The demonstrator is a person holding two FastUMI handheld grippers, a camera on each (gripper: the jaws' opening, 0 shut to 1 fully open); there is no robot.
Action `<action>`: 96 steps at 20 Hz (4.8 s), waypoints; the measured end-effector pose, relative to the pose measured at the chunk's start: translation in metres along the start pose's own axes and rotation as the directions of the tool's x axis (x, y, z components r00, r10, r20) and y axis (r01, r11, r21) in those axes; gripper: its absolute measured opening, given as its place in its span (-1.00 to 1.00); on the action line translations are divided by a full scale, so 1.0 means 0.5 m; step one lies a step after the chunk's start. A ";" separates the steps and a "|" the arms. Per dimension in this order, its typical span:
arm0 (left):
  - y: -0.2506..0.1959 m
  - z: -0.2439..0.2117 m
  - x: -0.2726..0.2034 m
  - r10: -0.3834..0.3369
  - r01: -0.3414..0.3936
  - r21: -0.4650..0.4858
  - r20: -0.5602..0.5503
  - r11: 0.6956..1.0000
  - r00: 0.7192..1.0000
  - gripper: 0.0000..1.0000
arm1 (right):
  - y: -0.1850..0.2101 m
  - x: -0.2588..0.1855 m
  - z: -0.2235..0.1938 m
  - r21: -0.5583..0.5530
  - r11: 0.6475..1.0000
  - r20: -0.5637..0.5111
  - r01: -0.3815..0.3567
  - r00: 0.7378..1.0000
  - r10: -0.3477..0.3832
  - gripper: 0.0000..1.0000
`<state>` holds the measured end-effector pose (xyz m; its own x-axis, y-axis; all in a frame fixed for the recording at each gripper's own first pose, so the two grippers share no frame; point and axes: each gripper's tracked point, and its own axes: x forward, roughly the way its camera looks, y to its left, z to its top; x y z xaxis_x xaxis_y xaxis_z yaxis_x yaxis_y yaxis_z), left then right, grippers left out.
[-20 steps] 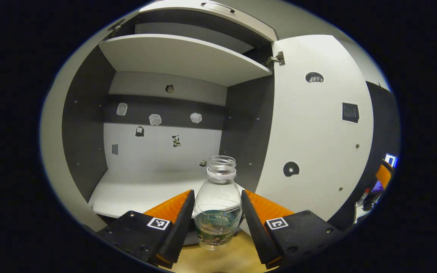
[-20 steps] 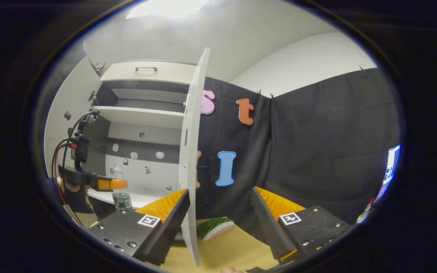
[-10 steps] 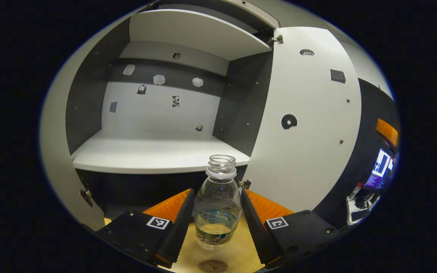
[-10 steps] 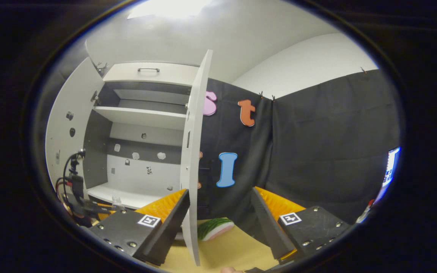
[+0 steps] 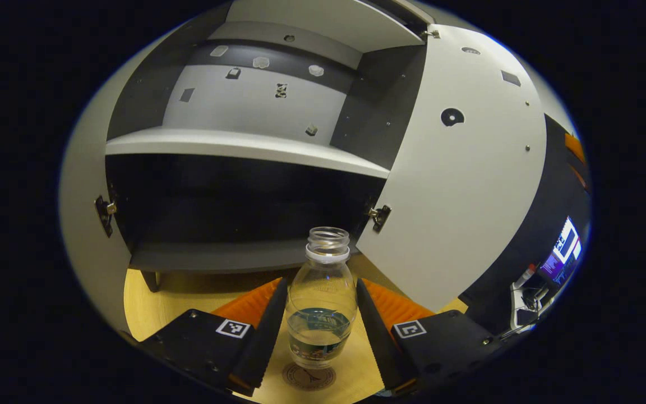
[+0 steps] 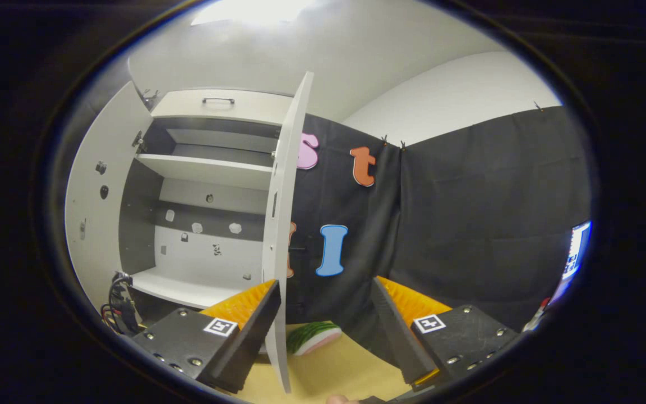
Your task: Grasp the bottle in the cabinet with the left hand and place it on the coaster, then close the right door with the right hand and the left door with the left hand.
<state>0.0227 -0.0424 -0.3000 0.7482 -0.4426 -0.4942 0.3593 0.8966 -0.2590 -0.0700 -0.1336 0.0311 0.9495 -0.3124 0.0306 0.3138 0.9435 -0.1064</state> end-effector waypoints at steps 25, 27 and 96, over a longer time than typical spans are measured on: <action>-0.001 -0.164 -0.045 0.019 -0.017 0.055 -0.043 0.998 0.999 0.56 | 0.020 0.010 -0.026 -0.029 0.999 -0.033 -0.024 0.999 0.023 0.93; -0.001 -0.170 -0.060 0.018 -0.015 0.060 -0.049 0.998 0.999 0.57 | 0.024 0.010 -0.027 -0.025 0.999 -0.033 -0.028 0.999 0.027 0.94; -0.102 0.029 -0.186 0.051 -0.053 0.136 0.020 0.989 0.999 0.77 | 0.005 0.069 -0.071 0.070 0.997 -0.046 -0.016 0.999 0.020 0.97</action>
<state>-0.0572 -0.0469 -0.2289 0.7764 -0.3962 -0.4902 0.3919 0.9126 -0.1168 -0.0367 -0.1460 -0.0033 0.9542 -0.2986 -0.0177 0.2978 0.9539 -0.0373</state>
